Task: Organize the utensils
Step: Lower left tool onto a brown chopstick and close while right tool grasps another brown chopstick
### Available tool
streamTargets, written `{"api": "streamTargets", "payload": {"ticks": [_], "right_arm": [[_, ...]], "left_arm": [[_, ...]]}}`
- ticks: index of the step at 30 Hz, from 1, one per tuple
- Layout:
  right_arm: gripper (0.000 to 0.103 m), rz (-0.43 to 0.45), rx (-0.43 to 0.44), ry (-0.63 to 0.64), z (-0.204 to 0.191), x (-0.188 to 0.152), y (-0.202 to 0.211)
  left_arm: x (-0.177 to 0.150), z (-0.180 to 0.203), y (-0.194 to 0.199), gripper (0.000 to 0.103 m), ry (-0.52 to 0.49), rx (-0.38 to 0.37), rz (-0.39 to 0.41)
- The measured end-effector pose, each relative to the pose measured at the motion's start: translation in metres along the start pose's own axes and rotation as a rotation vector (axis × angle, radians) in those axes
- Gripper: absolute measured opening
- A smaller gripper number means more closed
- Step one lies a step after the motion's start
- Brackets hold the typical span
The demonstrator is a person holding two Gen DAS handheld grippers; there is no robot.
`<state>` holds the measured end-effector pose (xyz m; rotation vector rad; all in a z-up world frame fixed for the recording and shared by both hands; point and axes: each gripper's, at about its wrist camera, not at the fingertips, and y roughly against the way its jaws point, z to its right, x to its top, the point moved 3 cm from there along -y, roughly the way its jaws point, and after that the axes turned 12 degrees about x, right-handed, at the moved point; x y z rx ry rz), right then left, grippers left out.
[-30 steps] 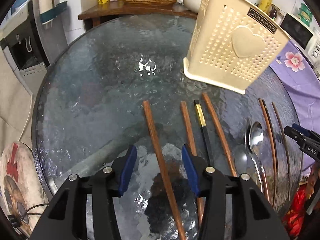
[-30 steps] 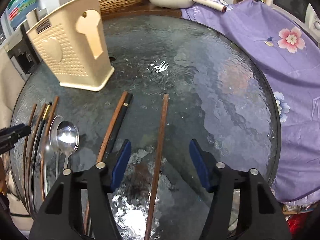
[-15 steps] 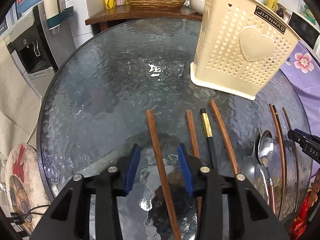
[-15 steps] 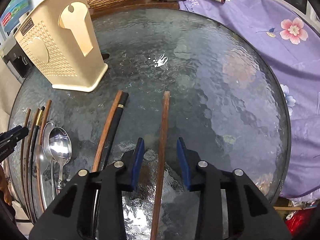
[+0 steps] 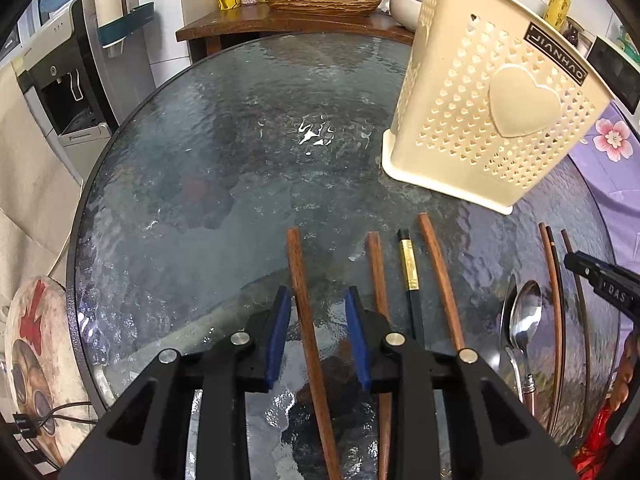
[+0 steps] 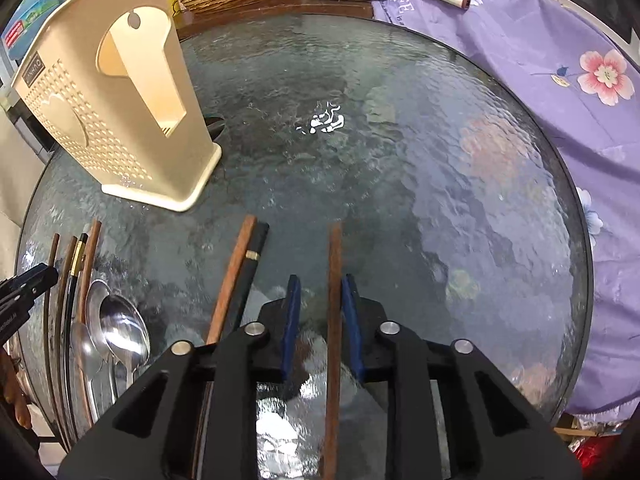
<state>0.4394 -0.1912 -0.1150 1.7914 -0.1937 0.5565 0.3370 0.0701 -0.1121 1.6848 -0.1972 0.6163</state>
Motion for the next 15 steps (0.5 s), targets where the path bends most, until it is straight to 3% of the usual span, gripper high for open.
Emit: {"api": "streamTargets", "payload": {"ticks": [6, 11, 15], "right_arm": [[0.008, 0.0, -0.009, 0.018, 0.001, 0.006, -0.006], [0.008, 0.009, -0.013, 0.062, 0.0, 0.003, -0.008], [0.008, 0.031, 0.006, 0.067, -0.001, -0.006, -0.005]], "left_arm": [[-0.005, -0.002, 0.001, 0.023, 0.003, -0.001, 0.003], [-0.004, -0.004, -0.001, 0.009, 0.013, 0.008, 0.013], [-0.001, -0.007, -0.003, 0.008, 0.033, 0.0, 0.021]]}}
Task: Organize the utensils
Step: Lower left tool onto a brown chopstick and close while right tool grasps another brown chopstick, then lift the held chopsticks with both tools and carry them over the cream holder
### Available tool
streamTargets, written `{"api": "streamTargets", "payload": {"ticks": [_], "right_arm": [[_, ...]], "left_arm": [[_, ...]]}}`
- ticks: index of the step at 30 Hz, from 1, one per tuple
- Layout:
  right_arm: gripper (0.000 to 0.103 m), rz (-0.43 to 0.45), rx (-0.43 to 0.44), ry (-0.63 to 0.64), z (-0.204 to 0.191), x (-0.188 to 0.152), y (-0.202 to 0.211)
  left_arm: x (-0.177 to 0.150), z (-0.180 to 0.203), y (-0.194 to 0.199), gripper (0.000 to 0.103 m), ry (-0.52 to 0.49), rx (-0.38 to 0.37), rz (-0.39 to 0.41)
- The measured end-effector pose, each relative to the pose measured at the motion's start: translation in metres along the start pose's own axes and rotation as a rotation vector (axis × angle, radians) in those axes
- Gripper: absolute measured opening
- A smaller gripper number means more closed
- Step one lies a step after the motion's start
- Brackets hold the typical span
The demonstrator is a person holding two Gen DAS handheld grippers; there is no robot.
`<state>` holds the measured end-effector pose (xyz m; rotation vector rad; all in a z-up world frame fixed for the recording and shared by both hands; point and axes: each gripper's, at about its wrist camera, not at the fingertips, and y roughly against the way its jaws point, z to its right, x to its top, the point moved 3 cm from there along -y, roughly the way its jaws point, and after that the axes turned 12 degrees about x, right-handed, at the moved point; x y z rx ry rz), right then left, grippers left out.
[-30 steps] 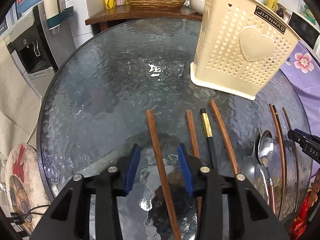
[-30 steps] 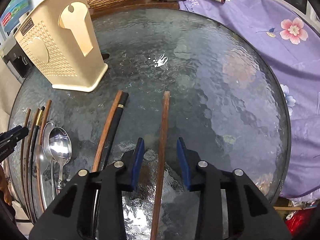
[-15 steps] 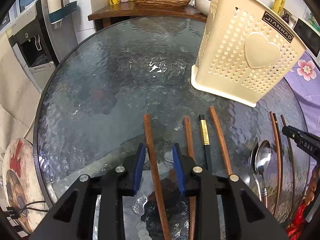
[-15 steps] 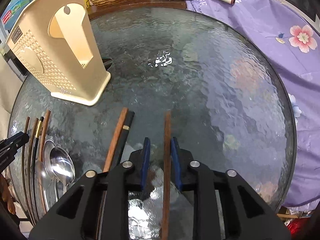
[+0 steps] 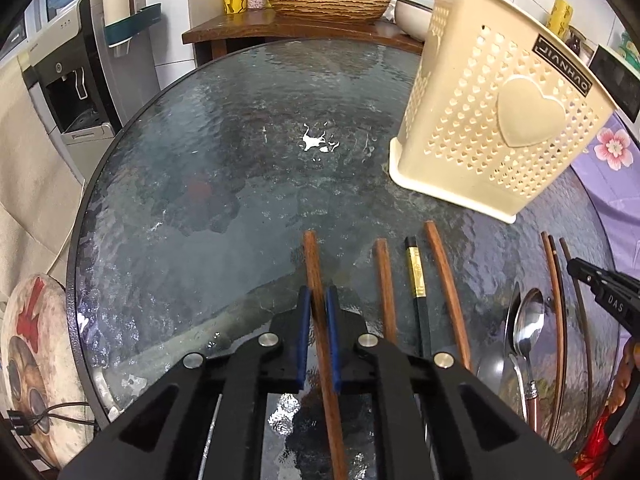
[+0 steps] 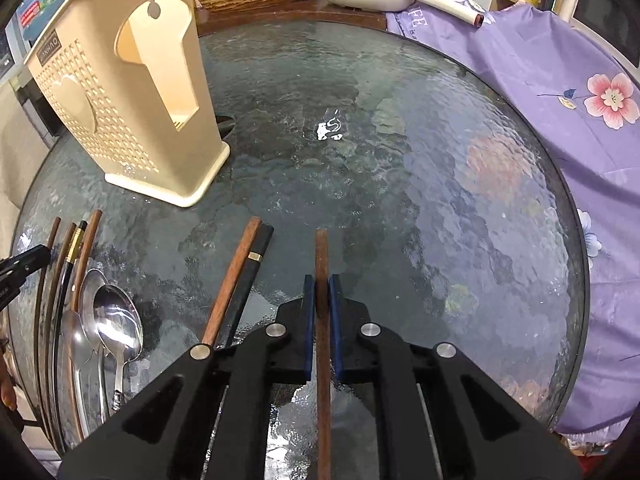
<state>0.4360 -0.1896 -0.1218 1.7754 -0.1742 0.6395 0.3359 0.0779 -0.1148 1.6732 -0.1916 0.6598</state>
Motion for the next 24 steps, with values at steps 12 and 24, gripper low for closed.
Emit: {"api": "streamTargets", "payload": {"ticks": [12, 24], "right_arm": [[0.008, 0.175, 0.038, 0.068, -0.02, -0.004, 0.055], [0.008, 0.388, 0.131, 0.115, -0.029, 0.007, 0.151]], "left_arm": [[0.011, -0.011, 0.014, 0.007, 0.063, -0.09, 0.035], [0.029, -0.014, 0.117, 0.007, 0.037, -0.168, 0.28]]}}
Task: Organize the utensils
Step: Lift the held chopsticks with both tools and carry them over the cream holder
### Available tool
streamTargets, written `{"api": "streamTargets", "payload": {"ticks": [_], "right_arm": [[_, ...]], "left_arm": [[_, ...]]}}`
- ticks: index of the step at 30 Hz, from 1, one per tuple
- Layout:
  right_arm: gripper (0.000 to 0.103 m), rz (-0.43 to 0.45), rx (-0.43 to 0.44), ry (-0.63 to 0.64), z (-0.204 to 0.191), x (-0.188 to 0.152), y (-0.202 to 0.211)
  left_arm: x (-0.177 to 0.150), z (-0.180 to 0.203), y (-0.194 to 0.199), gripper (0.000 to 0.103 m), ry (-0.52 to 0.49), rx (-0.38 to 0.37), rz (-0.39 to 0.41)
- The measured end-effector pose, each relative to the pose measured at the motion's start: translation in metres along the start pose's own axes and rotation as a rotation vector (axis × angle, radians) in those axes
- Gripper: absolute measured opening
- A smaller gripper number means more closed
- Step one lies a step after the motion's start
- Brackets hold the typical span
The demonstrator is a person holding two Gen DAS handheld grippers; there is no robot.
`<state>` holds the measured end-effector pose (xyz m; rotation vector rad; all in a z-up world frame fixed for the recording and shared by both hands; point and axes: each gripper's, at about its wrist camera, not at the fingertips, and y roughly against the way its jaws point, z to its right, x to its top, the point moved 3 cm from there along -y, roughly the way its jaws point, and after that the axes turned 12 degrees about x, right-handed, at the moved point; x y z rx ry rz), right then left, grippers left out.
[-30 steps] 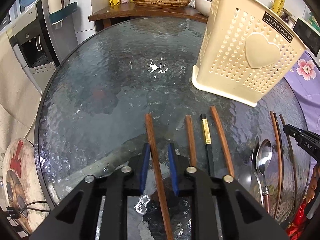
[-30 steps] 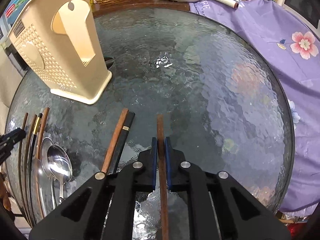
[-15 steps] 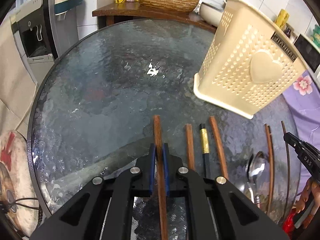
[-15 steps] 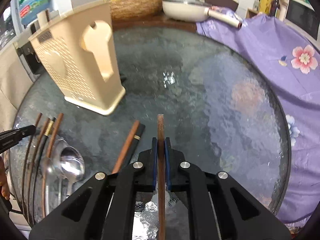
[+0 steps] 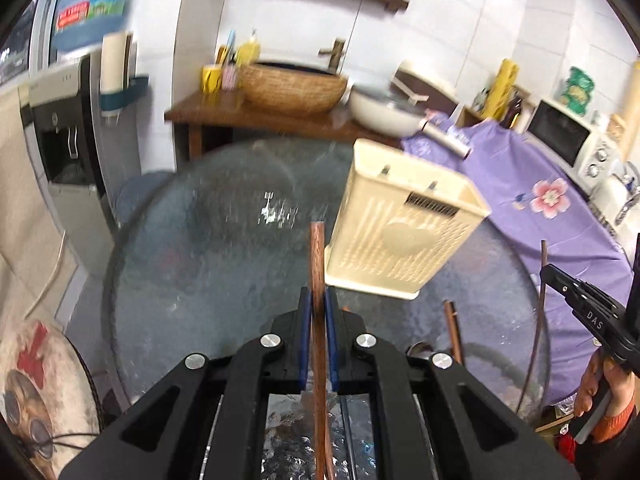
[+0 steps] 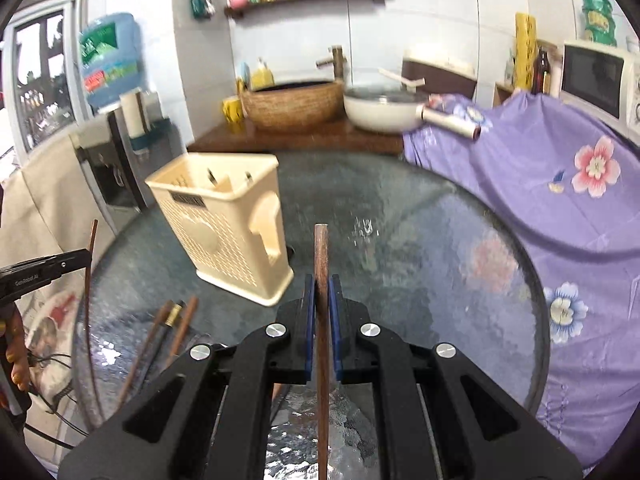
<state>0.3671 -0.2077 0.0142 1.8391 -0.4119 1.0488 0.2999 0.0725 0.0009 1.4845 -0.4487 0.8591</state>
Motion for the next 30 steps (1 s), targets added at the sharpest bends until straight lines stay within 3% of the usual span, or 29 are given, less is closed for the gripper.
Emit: {"api": "streamTargets", "payload": {"ticks": [10, 30], "right_arm": [[0.008, 0.092, 0.039, 0.066, -0.019, 0.017, 0.066], [0.008, 0.095, 0.066, 0.063, -0.032, 0.038, 0.075]], "left_arm": [[0.009, -0.016, 0.052, 0.007, -0.028, 0.001, 0.115], [0.025, -0.024, 0.073, 0.007, 0.007, -0.033, 0.154]]}}
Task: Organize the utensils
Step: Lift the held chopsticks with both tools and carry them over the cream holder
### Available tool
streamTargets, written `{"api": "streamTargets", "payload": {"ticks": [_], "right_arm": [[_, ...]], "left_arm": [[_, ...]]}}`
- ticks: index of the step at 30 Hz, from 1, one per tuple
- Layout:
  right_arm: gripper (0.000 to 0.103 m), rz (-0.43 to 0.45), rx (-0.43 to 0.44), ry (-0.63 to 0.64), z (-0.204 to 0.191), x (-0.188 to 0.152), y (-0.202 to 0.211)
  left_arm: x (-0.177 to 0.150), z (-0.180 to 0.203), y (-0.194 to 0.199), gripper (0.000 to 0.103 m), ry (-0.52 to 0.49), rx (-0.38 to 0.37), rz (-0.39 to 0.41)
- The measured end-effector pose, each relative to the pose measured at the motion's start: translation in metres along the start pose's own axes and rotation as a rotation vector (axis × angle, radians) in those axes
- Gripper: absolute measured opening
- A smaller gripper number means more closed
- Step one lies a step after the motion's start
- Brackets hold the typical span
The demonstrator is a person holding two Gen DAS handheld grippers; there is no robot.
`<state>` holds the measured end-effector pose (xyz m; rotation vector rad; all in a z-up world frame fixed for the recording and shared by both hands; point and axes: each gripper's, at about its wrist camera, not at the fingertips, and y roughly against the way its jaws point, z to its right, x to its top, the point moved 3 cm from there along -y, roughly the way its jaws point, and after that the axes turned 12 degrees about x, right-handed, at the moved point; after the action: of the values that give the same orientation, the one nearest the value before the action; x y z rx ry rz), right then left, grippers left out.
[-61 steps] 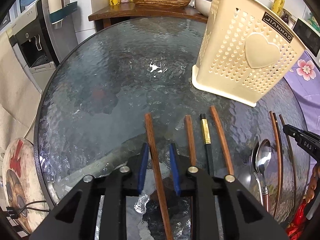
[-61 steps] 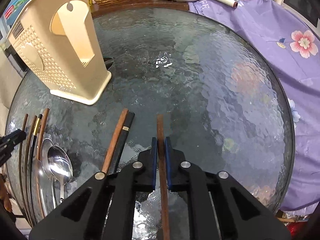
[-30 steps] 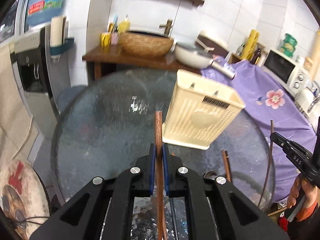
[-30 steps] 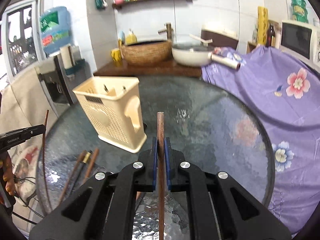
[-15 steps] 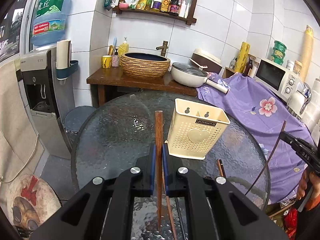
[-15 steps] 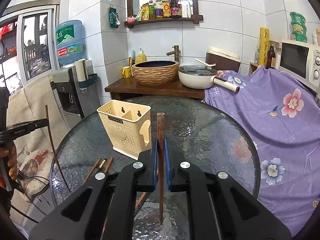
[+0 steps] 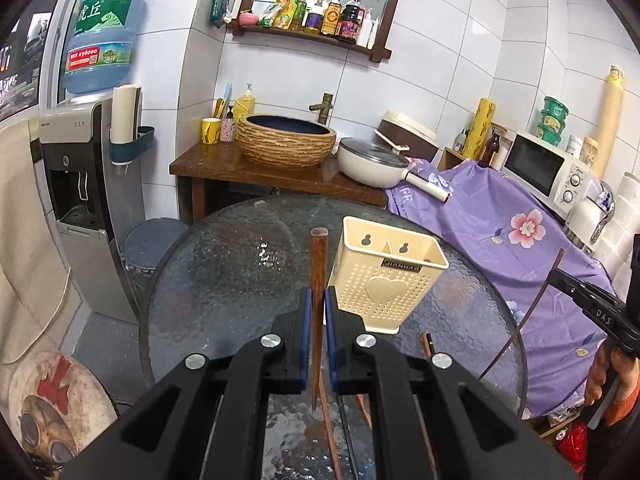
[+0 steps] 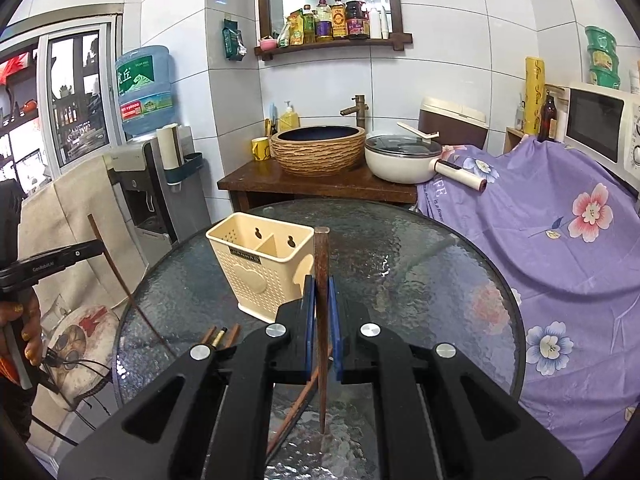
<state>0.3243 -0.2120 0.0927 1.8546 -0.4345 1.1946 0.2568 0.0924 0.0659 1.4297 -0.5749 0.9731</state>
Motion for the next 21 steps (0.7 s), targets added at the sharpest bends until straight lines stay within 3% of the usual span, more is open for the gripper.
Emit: {"api": "streamTargets", "payload": {"ticks": [6, 13, 17, 21], "right_arm": [[0.008, 0.009, 0.06, -0.011, -0.014, 0.03, -0.006], [0.008, 0.123, 0.106, -0.023, -0.03, 0.107, 0.001], [0.008, 0.191, 0.105, -0.046, -0.033, 0.148, 0.003], [0.008, 0.23, 0.067, -0.019, -0.044, 0.177, -0.008]], "left_arm": [[0.033, 0.018, 0.007, 0.007, -0.012, -0.033, 0.027], [0.097, 0.041, 0.013, 0.006, 0.013, -0.104, 0.062], [0.138, 0.055, 0.015, 0.005, 0.045, -0.137, 0.09], [0.17, 0.071, 0.012, 0.005, 0.046, -0.115, 0.139]]}}
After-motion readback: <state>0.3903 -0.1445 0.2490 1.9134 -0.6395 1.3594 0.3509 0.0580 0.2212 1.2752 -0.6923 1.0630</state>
